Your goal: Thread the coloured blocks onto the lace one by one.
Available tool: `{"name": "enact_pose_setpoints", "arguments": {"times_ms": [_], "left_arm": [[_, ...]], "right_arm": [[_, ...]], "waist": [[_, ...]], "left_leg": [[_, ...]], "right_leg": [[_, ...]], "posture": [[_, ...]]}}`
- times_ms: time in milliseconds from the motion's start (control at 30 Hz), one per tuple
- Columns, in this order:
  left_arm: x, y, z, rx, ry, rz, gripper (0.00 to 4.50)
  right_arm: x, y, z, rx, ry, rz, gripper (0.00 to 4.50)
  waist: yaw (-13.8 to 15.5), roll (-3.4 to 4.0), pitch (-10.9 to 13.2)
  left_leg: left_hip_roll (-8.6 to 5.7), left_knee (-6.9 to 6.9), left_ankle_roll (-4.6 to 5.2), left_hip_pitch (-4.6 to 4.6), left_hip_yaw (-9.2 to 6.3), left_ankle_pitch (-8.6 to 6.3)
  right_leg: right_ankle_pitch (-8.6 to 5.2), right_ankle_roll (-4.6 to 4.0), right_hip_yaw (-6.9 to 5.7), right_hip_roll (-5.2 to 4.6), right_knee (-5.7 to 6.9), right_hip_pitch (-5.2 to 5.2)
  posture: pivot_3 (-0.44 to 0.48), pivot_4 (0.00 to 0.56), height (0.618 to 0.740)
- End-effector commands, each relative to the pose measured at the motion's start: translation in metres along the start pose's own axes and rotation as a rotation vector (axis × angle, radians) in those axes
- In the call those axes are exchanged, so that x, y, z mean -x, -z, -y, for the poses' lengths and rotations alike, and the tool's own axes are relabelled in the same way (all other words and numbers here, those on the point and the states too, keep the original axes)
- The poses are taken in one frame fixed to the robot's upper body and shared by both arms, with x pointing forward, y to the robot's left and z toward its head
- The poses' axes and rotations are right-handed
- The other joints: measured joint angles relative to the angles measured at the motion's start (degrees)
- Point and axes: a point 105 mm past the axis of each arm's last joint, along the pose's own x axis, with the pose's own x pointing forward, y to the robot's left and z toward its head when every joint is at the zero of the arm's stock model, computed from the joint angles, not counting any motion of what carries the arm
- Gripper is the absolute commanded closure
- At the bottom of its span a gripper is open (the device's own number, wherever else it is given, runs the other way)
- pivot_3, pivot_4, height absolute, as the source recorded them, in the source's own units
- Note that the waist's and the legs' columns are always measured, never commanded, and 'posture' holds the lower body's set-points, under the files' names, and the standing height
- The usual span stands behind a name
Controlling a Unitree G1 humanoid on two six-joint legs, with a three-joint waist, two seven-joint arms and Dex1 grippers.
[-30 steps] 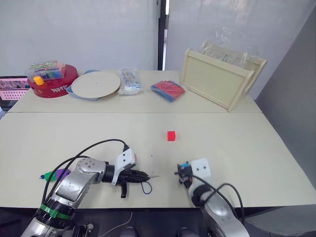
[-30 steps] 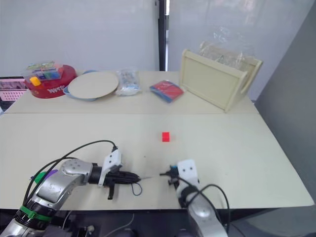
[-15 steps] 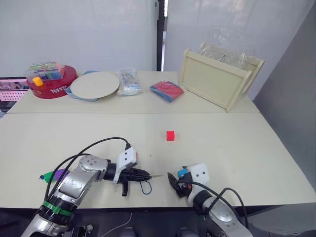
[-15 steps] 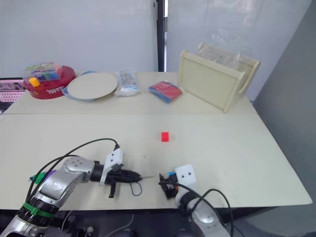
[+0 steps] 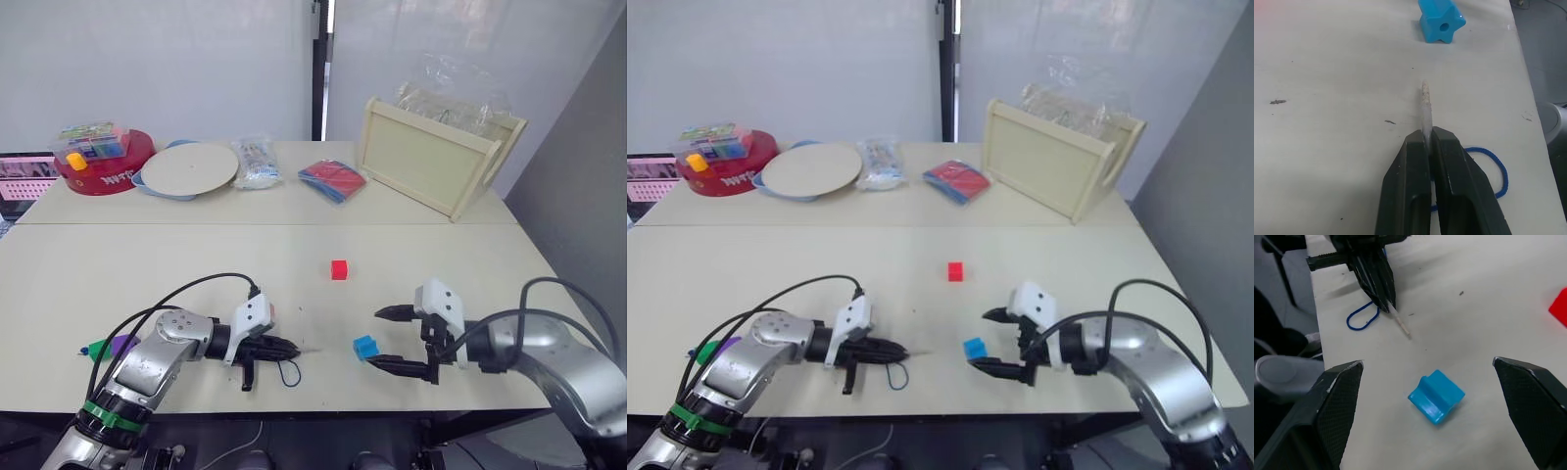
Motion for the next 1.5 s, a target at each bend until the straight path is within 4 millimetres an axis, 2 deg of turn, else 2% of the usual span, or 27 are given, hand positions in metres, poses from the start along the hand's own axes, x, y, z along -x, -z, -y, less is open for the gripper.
{"name": "enact_pose_setpoints", "arguments": {"times_ms": [33,167,367,400,467,700,900,1500], "left_arm": [[0.0,-0.01,0.007,-0.048,0.023,0.014,4.5],[-0.001,-0.012,0.01,-0.047,0.028,0.017,4.5],[-0.005,-0.013,0.018,-0.046,0.038,0.02,4.5],[-0.006,-0.014,0.019,-0.046,0.04,0.02,4.5],[-0.008,-0.016,0.022,-0.049,0.046,0.022,4.5],[-0.016,-0.023,0.021,-0.054,0.038,0.027,4.5],[-0.024,-0.027,0.014,-0.075,-0.001,0.002,4.5],[-0.036,-0.026,0.009,-0.075,0.001,-0.033,4.5]], "right_arm": [[-0.009,0.011,0.008,0.173,-0.1,-0.062,0.01],[-0.018,0.02,0.016,0.323,-0.199,-0.08,0.01],[-0.023,0.033,0.024,0.373,-0.289,-0.1,0.01],[-0.023,0.035,0.025,0.375,-0.299,-0.102,0.4],[-0.023,0.039,0.026,0.372,-0.308,-0.102,0.78],[-0.032,0.038,0.022,0.312,-0.292,-0.041,3.14],[-0.039,0.039,0.011,0.248,-0.262,-0.033,3.17],[-0.046,0.034,0.008,0.204,-0.192,-0.068,3.17]], "waist": [[0.0,0.0,0.0],[0.0,0.0,0.0],[0.1,0.01,0.0],[0.1,0.01,0.0],[0.1,0.01,0.0],[0.0,0.01,0.0],[0.0,0.01,0.0],[0.0,0.01,0.0]], "left_leg": [[-0.01,0.03,0.0,-0.03,0.02,0.0],[-0.04,0.1,-0.01,-0.09,0.03,0.0],[-0.03,0.11,-0.02,-0.1,0.03,0.01],[-0.03,0.12,-0.03,-0.09,0.02,0.01],[-0.03,0.13,-0.03,-0.09,0.03,0.02],[-0.01,0.14,-0.04,-0.04,0.02,0.02],[-0.02,0.17,-0.04,-0.05,0.02,0.02],[-0.02,0.19,-0.04,-0.03,0.02,0.02]], "right_leg": [[0.0,0.0,0.01,-0.02,-0.04,0.0],[0.0,0.02,0.01,-0.06,-0.07,-0.01],[0.01,0.03,0.01,-0.06,-0.06,-0.01],[0.01,0.03,0.01,-0.06,-0.05,-0.01],[0.01,0.03,0.01,-0.06,-0.04,0.0],[0.01,0.03,0.02,-0.04,0.03,0.0],[0.01,0.02,0.02,-0.04,0.04,0.01],[0.01,0.03,0.03,-0.03,0.06,0.01]], "posture": [[0.0,0.15,0.74],[0.0,0.15,0.74],[0.0,0.15,0.74],[0.0,0.15,0.74],[0.0,0.15,0.74],[0.0,0.15,0.74],[0.0,0.15,0.74],[0.0,0.15,0.74]]}}
